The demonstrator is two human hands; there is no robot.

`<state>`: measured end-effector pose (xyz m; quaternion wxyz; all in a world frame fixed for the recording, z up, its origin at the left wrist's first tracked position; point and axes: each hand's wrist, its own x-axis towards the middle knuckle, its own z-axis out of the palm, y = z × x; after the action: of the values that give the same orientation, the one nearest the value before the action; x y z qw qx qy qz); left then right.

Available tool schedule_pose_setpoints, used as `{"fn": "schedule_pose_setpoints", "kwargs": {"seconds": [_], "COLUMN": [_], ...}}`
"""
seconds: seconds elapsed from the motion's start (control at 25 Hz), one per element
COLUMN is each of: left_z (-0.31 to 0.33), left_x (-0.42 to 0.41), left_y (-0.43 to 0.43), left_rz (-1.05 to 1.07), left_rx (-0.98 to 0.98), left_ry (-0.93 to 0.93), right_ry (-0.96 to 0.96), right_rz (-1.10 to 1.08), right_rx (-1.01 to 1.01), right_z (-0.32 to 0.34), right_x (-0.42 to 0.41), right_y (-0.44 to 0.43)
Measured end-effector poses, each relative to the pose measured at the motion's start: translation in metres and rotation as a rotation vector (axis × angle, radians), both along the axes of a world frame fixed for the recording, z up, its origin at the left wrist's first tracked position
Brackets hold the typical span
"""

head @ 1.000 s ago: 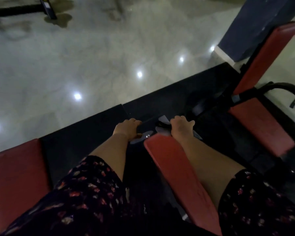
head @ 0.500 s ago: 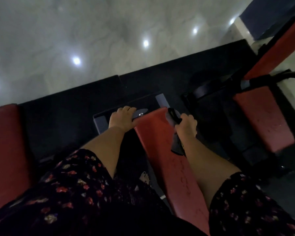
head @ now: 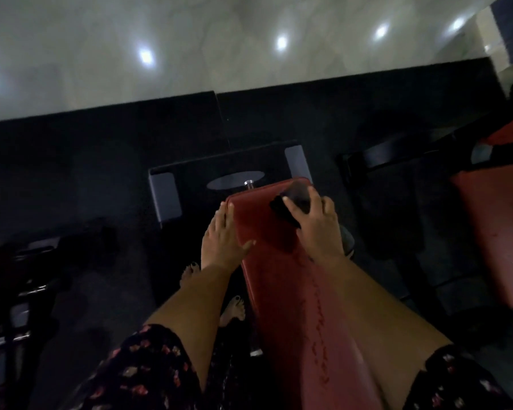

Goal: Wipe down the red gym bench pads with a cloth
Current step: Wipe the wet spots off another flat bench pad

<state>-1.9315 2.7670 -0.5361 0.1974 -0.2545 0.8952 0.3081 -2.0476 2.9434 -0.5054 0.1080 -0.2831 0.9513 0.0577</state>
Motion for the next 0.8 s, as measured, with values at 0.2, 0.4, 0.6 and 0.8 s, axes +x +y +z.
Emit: {"fn": "schedule_pose_setpoints", "kwargs": {"seconds": [0.2,0.4,0.6,0.8], "left_z": [-0.036,-0.06,-0.068,-0.067], "left_x": [-0.001,0.01,0.023,0.02], "left_y": [0.031,0.05,0.055,0.055], "left_rz": [0.166,-0.062,-0.064,-0.071], "left_rx": [0.076,-0.009,-0.017,-0.015], "left_ry": [0.148,0.072,0.083,0.062], "right_ry": [0.096,-0.07,-0.063,-0.118], "right_rz": [0.618,0.525,0.358,0.793], "right_rx": [0.106,0.155,0.154,0.214], "right_z": [-0.04,-0.047,-0.045,-0.04], "right_x": [-0.04,-0.058,-0.056,-0.057], "right_y": [-0.015,-0.007,-0.057,-0.103]}}
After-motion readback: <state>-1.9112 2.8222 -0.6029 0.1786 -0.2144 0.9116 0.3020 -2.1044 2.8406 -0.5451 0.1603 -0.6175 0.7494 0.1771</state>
